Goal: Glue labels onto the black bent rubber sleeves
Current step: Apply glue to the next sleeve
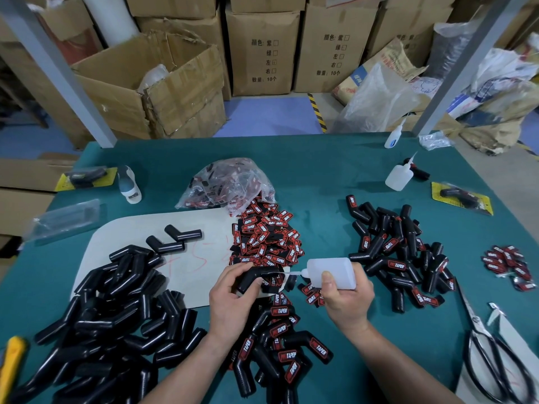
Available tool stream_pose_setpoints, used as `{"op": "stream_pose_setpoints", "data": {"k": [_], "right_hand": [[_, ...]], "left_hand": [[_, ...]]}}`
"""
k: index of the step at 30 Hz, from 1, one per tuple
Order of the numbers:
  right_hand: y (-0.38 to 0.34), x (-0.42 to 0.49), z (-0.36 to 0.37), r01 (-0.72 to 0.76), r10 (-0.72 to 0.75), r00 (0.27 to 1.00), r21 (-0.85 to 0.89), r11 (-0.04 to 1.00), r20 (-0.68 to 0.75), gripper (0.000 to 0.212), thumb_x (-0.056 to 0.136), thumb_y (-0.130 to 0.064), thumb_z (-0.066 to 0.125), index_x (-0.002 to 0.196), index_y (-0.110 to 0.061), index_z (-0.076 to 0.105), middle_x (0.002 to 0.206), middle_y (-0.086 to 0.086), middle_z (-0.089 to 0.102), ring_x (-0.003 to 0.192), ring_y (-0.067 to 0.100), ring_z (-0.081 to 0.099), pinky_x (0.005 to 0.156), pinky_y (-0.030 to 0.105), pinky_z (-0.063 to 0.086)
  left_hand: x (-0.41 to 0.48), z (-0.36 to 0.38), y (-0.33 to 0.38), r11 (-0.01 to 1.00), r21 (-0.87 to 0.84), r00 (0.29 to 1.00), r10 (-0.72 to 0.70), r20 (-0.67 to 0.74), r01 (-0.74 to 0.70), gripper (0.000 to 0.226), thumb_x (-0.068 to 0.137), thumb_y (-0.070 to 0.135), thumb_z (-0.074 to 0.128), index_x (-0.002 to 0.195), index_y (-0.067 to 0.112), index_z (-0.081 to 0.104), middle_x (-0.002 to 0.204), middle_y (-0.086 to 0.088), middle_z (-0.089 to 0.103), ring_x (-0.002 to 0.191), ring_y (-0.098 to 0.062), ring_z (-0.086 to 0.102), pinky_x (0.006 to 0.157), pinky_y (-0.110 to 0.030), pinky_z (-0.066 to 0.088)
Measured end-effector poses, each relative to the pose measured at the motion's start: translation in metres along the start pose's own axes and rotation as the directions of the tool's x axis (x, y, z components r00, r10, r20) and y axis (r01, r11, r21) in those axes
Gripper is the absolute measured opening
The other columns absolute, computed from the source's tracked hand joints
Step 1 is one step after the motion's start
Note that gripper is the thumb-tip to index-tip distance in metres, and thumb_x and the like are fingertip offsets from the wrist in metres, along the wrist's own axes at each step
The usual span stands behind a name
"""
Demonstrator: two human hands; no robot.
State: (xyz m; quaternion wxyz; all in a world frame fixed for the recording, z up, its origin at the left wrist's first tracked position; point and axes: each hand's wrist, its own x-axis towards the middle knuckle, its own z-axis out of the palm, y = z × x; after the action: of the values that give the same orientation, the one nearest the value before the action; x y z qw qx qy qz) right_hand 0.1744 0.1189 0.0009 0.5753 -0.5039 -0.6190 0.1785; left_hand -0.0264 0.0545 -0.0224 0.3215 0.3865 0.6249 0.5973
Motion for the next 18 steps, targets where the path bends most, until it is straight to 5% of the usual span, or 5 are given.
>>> {"op": "stream_pose_setpoints", "data": {"k": [8, 12, 18], "right_hand": [[-0.0004, 0.002, 0.0006, -0.005, 0.005, 1.0, 0.005, 1.0, -0.004, 0.047, 0.079, -0.041, 0.064, 0.069, 0.004, 0.056, 0.051, 0.012, 0.054, 0.054, 0.019, 0.053, 0.039, 0.03, 0.039], [-0.0055, 0.0044, 0.0001, -0.02, 0.021, 1.0, 0.041, 0.999, -0.019, 0.07, 0.089, -0.064, 0.056, 0.071, 0.003, 0.057, 0.056, 0.0, 0.05, 0.054, 0.009, 0.049, 0.044, 0.01, 0.036], [-0.0008, 0.0031, 0.0007, -0.055, 0.055, 0.998, -0.004, 0.998, -0.024, 0.043, 0.074, -0.04, 0.062, 0.07, 0.003, 0.057, 0.058, -0.009, 0.046, 0.055, 0.006, 0.045, 0.048, 0.012, 0.035]], "left_hand": [[0.0011, -0.0013, -0.0004, 1.0, 0.016, 1.0, -0.019, -0.013, 0.019, 0.042, 0.083, 0.001, 0.082, 0.104, 0.037, 0.074, 0.11, 0.019, 0.07, 0.107, -0.001, 0.066, 0.092, -0.009, 0.048], [0.0013, -0.0015, -0.0011, 1.0, 0.025, 1.0, -0.012, -0.015, 0.013, 0.043, 0.083, 0.001, 0.082, 0.104, 0.037, 0.074, 0.11, 0.019, 0.07, 0.108, -0.001, 0.066, 0.093, -0.011, 0.049], [0.0027, 0.0006, -0.0015, 0.998, 0.064, 0.999, 0.027, -0.034, -0.025, 0.046, 0.082, -0.003, 0.082, 0.102, 0.038, 0.073, 0.109, 0.023, 0.07, 0.106, 0.002, 0.065, 0.094, -0.007, 0.045]]}}
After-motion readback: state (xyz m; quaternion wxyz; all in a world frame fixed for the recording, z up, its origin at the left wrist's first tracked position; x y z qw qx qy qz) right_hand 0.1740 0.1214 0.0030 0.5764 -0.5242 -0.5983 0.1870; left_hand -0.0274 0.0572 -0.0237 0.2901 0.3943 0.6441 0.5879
